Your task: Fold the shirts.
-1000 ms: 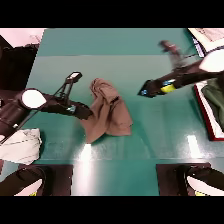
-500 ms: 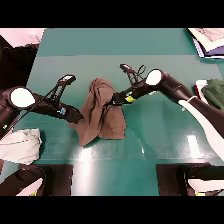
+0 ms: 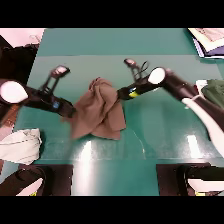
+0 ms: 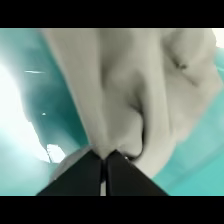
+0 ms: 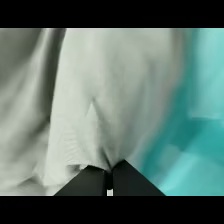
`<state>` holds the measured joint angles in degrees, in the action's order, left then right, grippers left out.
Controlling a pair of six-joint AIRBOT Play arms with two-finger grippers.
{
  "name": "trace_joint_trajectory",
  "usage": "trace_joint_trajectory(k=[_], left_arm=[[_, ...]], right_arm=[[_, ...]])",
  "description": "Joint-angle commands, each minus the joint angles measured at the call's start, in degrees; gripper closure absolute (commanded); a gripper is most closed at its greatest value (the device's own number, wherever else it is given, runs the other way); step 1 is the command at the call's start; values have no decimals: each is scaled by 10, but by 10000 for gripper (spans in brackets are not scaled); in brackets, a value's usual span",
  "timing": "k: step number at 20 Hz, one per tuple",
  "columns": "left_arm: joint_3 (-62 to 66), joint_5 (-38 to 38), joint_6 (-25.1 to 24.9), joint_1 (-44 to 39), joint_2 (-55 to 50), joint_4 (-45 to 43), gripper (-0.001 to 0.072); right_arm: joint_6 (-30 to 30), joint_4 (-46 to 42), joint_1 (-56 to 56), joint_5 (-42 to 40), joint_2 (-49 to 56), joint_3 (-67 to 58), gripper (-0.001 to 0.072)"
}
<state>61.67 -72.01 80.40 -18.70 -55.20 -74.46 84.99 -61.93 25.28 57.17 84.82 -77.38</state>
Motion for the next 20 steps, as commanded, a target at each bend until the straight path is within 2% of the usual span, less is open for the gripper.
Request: trace_joint_trajectory(k=[1,4,9,17,20], left_arm=[[123,-56,21,0,1,-128,684],[242,-71,21,0,1,-141,683],[403,-91,22,0,1,-110,684],[586,-162,22,0,0,71,684],[608,-162,15,0,1,164,684]], right_arm=[[24,-138,-60,90,-97,-46,693],[24,-165,-138,137,-183,-123,693],[24,-159,-203,151,-278,-236,693],[23,-163,-184,192,-356,-347,693],[19,-162,-184,202,-356,-394,693]])
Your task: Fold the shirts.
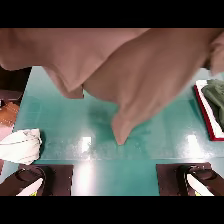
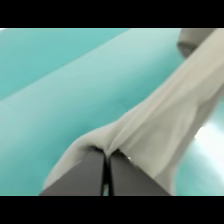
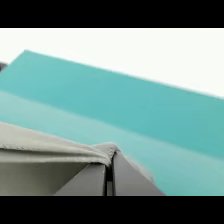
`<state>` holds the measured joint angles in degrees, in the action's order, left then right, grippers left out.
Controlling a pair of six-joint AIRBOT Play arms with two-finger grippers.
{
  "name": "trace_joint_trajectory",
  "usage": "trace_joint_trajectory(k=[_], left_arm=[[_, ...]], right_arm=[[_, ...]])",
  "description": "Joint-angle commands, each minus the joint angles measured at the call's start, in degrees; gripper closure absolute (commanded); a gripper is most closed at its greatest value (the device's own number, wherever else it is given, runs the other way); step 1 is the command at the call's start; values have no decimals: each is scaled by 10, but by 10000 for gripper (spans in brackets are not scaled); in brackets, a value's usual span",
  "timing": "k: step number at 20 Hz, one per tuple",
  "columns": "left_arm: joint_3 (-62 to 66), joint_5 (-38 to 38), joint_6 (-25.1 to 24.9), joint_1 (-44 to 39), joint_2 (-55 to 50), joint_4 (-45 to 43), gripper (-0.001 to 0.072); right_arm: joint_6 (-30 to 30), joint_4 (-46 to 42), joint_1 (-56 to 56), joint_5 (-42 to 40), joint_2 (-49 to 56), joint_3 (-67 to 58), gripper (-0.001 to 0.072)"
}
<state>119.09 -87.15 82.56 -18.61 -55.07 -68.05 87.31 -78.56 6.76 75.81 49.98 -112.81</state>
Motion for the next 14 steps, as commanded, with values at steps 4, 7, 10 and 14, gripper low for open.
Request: trace_joint_trajectory(k=[4,7,10,14], left_arm=[[-72,-16,-47,0,-4,73,684],[-244,14,-50,0,-24,-37,684],[-395,106,-50,0,-72,-146,684],[-445,232,-30,0,-186,-196,682]], right_arm=[[-3,14,2,40,63,-67,693],[7,40,2,53,150,13,693],[8,40,2,49,259,79,693],[7,50,2,-52,371,121,685]])
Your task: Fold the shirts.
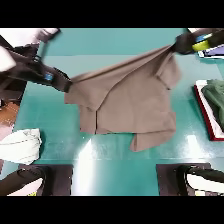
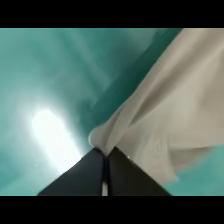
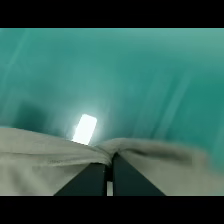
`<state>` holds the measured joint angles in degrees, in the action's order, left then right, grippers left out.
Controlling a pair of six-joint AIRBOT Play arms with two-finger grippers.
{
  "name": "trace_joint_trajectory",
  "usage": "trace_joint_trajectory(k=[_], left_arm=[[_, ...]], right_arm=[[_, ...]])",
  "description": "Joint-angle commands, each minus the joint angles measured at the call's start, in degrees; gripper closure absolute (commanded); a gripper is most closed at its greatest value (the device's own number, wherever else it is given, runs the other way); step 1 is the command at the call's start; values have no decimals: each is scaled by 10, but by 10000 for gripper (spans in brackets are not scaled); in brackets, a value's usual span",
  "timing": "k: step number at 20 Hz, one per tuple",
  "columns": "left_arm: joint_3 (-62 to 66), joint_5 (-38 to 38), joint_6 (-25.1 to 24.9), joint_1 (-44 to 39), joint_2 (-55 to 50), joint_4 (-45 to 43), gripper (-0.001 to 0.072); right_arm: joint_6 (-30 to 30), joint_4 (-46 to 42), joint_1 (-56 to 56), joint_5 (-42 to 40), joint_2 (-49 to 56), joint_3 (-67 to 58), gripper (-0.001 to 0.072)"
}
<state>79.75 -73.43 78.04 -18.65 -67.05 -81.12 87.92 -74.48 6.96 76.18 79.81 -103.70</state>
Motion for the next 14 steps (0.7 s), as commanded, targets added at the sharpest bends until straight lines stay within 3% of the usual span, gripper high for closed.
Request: trace_joint_trajectory(k=[1,2,3,6,9,10,11,12,14], left_arm=[[-51,116,30,0,-85,-87,619],[-51,128,43,0,-95,-103,321],[-50,129,54,0,-97,-123,81],[-17,49,56,0,-94,-158,88],[-25,-29,46,-2,-75,-73,89],[-44,-29,28,-11,-65,-34,91],[-71,-24,19,-29,-51,-22,174],[-99,-21,8,-53,-38,-26,211],[-157,-16,4,-104,-19,-43,210]], right_arm=[[1,27,-1,-65,93,30,540],[1,43,-7,-68,106,30,225],[1,62,-13,-67,112,30,154],[1,90,-37,-43,99,29,156],[-16,88,-41,21,53,46,156],[-24,88,-40,24,30,67,156],[-26,88,-36,22,7,91,156],[-30,88,-31,19,-18,118,156],[-30,89,-31,6,-61,168,156]])
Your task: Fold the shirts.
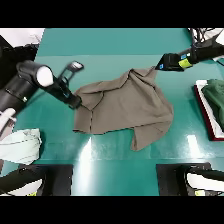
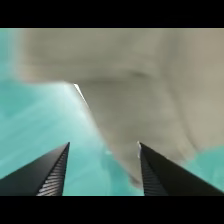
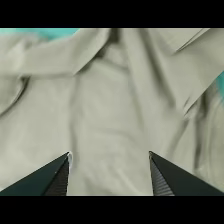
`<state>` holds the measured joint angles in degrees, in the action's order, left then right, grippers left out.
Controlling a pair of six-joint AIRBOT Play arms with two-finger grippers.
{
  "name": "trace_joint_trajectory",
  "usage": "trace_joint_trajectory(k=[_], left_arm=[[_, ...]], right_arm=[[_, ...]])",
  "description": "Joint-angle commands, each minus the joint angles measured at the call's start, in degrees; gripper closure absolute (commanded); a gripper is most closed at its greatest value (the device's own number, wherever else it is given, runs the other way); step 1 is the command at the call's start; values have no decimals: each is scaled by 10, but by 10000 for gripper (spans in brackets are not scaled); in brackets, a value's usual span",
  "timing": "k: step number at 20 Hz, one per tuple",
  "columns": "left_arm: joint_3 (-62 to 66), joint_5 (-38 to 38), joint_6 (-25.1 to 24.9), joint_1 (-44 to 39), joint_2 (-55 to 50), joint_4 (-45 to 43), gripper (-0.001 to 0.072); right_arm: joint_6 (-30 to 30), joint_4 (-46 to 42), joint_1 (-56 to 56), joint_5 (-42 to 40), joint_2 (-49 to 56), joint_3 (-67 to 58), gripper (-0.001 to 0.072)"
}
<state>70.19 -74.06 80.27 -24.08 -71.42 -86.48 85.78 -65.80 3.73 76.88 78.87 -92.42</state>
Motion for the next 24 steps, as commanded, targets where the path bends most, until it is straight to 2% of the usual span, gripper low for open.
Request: trace_joint_trajectory(k=[1,7,17,24], left_arm=[[-88,-9,-19,-73,31,11,210],[-182,32,-18,-176,34,-63,209],[-235,116,-41,-177,33,-86,210],[-235,164,9,-177,33,-109,212]], right_arm=[[-8,2,1,-10,-73,82,156],[-8,3,0,-70,-168,212,156],[-7,4,0,-74,-202,240,156],[-7,4,0,-73,-202,240,156]])
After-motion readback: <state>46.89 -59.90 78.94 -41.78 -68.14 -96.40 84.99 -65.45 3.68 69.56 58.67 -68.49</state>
